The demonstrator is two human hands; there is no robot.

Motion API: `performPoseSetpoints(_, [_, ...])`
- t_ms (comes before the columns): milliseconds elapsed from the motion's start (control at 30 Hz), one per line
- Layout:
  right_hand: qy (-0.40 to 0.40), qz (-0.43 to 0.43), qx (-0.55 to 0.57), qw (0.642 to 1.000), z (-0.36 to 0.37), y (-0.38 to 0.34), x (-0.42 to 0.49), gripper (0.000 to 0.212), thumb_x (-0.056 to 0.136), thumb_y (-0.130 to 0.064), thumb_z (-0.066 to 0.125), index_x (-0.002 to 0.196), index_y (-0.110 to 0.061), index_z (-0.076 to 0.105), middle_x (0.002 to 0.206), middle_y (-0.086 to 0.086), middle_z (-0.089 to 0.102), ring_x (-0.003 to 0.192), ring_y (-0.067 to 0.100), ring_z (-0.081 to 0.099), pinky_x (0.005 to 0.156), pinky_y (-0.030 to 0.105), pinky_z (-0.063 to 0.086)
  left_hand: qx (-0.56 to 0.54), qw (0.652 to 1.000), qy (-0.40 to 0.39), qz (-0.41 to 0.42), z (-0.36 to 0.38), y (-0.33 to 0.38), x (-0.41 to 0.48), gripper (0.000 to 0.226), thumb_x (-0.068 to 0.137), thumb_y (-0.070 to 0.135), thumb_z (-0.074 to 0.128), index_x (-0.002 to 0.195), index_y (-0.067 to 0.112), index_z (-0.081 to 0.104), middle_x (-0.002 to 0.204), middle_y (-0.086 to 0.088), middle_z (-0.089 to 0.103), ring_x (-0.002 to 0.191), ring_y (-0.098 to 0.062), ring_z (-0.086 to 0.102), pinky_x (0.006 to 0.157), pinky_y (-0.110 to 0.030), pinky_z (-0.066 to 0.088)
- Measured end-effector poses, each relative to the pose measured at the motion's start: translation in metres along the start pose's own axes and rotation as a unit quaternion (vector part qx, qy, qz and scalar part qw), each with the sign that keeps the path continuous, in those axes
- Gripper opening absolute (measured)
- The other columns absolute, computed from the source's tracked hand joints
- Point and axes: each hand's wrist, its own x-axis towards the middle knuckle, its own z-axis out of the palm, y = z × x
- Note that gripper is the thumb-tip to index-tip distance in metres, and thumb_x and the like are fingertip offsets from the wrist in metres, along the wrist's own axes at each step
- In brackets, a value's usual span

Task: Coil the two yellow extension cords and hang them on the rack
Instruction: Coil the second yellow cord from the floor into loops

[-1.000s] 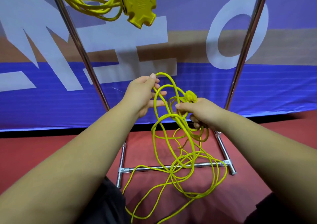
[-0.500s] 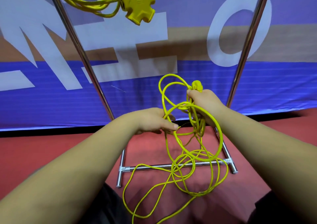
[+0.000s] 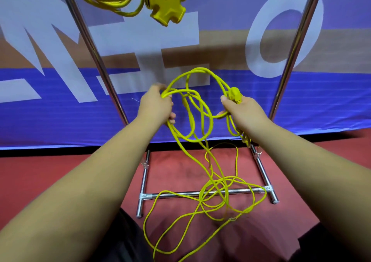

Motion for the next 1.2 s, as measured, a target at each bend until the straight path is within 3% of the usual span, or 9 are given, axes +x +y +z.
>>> performPoseSetpoints(100, [-0.013, -0.018, 0.024, 0.999, 0.002, 0.006, 0.001, 0.037, 0.099, -0.05, 0.066, 0.086, -0.016, 0.068, 0.055, -0.008, 0.056, 0.042, 0.013, 0.044, 0.054, 0.03, 0.04, -0.021, 0.999, 0.041, -0.023, -0.017, -0.003, 0.013, 0.055, 0.098, 0.004, 0.04, 0.138, 0.041, 0.047, 0.097, -0.011, 0.067, 0.042, -0.018, 0.066, 0.042, -0.03, 0.053])
performPoseSetpoints(233, [-0.004, -0.046, 0.019, 0.999, 0.01, 0.002, -0.004, 0.03, 0.1, -0.045, 0.066, 0.091, -0.018, 0.072, 0.068, -0.011, 0.074, 0.066, 0.004, 0.063, 0.067, 0.029, 0.043, 0.086, 0.995, 0.037, -0.034, -0.03, -0.015, 0.025, 0.067, 0.09, -0.003, 0.028, 0.132, 0.04, 0.058, 0.099, -0.014, 0.068, 0.056, -0.026, 0.072, 0.046, -0.037, 0.059])
performPoseSetpoints(433, [-0.015, -0.058, 0.032, 0.998, 0.011, 0.002, -0.008, 0.03, 0.104, -0.041, 0.064, 0.085, -0.018, 0.062, 0.068, -0.001, 0.075, 0.051, -0.003, 0.059, 0.064, 0.027, 0.04, 0.281, 0.951, -0.107, 0.074, -0.019, -0.029, 0.024, 0.044, 0.099, 0.025, 0.061, 0.141, 0.039, 0.055, 0.112, -0.005, 0.067, 0.077, -0.028, 0.071, 0.068, -0.031, 0.055])
performPoseSetpoints(600, [-0.014, -0.072, 0.009, 0.997, 0.015, 0.005, -0.004, 0.027, 0.104, -0.044, 0.063, 0.081, -0.029, 0.062, 0.062, -0.006, 0.07, 0.049, 0.0, 0.056, 0.062, 0.03, 0.041, 0.141, 0.954, -0.26, 0.044, 0.006, -0.03, 0.008, 0.045, 0.095, 0.019, 0.07, 0.138, 0.027, 0.058, 0.109, -0.004, 0.072, 0.092, -0.023, 0.074, 0.077, -0.036, 0.06])
performPoseSetpoints(667, [-0.013, -0.077, 0.008, 0.997, 0.015, 0.005, -0.004, 0.024, 0.104, -0.045, 0.062, 0.083, -0.032, 0.063, 0.064, -0.006, 0.071, 0.048, 0.001, 0.056, 0.062, 0.029, 0.042, 0.085, 0.959, -0.271, -0.013, 0.012, -0.028, 0.005, 0.045, 0.092, 0.02, 0.076, 0.131, 0.016, 0.054, 0.104, -0.009, 0.071, 0.083, -0.027, 0.077, 0.076, -0.043, 0.062])
performPoseSetpoints(833, [-0.024, -0.102, -0.001, 0.994, 0.017, 0.004, -0.007, 0.018, 0.104, -0.042, 0.063, 0.089, -0.032, 0.066, 0.07, -0.001, 0.073, 0.055, 0.001, 0.059, 0.064, 0.026, 0.045, 0.032, 0.952, -0.286, -0.108, 0.012, -0.02, 0.003, 0.024, 0.087, 0.016, 0.078, 0.104, 0.0, 0.072, 0.086, -0.012, 0.067, 0.056, -0.017, 0.056, 0.053, -0.029, 0.048])
performPoseSetpoints(933, [-0.032, -0.11, -0.014, 0.993, 0.02, 0.005, -0.009, 0.016, 0.103, -0.043, 0.064, 0.093, -0.031, 0.067, 0.072, -0.002, 0.073, 0.059, 0.001, 0.06, 0.063, 0.02, 0.044, 0.003, 0.952, -0.271, -0.143, 0.011, -0.016, 0.002, 0.014, 0.086, 0.009, 0.076, 0.097, 0.009, 0.066, 0.081, -0.012, 0.06, 0.052, -0.015, 0.051, 0.049, -0.026, 0.045])
performPoseSetpoints(1033, [-0.038, -0.11, -0.033, 0.993, 0.021, 0.007, -0.009, 0.017, 0.102, -0.045, 0.066, 0.099, -0.029, 0.07, 0.074, -0.005, 0.075, 0.063, 0.001, 0.064, 0.065, 0.021, 0.047, -0.034, 0.958, -0.245, -0.143, 0.007, -0.01, 0.002, 0.03, 0.082, 0.004, 0.077, 0.106, 0.018, 0.065, 0.067, -0.003, 0.059, 0.053, -0.013, 0.051, 0.048, -0.024, 0.043])
performPoseSetpoints(1200, [-0.087, -0.099, -0.011, 0.991, 0.017, 0.011, -0.01, 0.021, 0.095, -0.048, 0.075, 0.09, -0.028, 0.071, 0.077, -0.008, 0.077, 0.072, 0.005, 0.072, 0.072, 0.025, 0.052, -0.141, 0.945, -0.261, -0.14, -0.002, -0.009, 0.008, 0.048, 0.079, 0.002, 0.07, 0.125, 0.017, 0.066, 0.094, -0.007, 0.065, 0.071, -0.014, 0.059, 0.06, -0.028, 0.051])
